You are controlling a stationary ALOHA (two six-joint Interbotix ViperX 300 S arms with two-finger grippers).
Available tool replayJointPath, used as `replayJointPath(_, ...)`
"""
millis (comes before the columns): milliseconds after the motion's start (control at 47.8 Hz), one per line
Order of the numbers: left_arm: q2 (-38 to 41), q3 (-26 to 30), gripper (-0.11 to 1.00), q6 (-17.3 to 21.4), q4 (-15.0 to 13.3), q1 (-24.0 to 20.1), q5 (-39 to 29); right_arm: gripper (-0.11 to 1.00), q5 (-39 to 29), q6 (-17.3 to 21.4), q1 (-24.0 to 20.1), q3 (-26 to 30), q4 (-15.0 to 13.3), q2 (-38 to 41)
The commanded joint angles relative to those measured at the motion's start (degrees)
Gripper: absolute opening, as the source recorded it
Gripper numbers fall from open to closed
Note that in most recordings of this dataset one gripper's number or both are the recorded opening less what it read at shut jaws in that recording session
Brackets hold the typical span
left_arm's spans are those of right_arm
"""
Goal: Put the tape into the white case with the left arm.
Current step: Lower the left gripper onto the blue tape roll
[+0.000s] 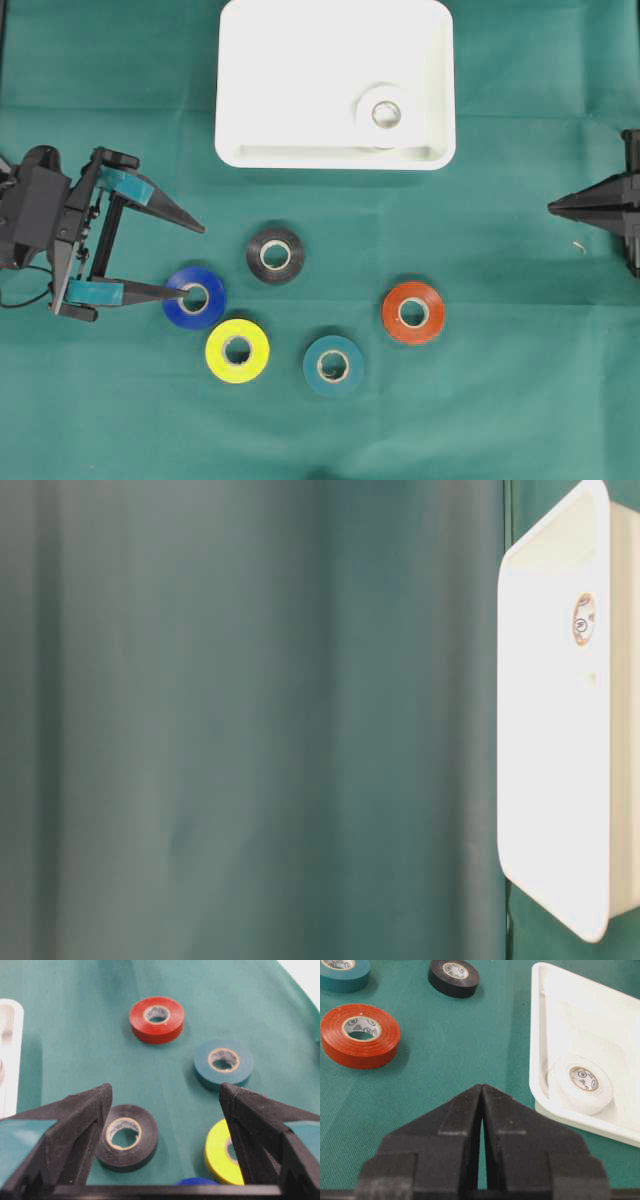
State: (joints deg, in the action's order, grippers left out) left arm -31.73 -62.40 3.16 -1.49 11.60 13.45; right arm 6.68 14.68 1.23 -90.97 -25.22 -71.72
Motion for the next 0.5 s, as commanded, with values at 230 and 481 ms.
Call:
replayJointPath(230, 3.3, -0.4, 0.88, -0.8, -0.2, 1.0, -5.9, -0.09, 0.6, 0.0, 0.1, -0.8, -0.5, 0.5)
replayJointPath(481, 8.5, 0.4, 0.88, -4.2, -0.1, 1.1, -9.1, -0.09, 0.6, 0.0, 0.0, -0.9, -0.4, 0.5)
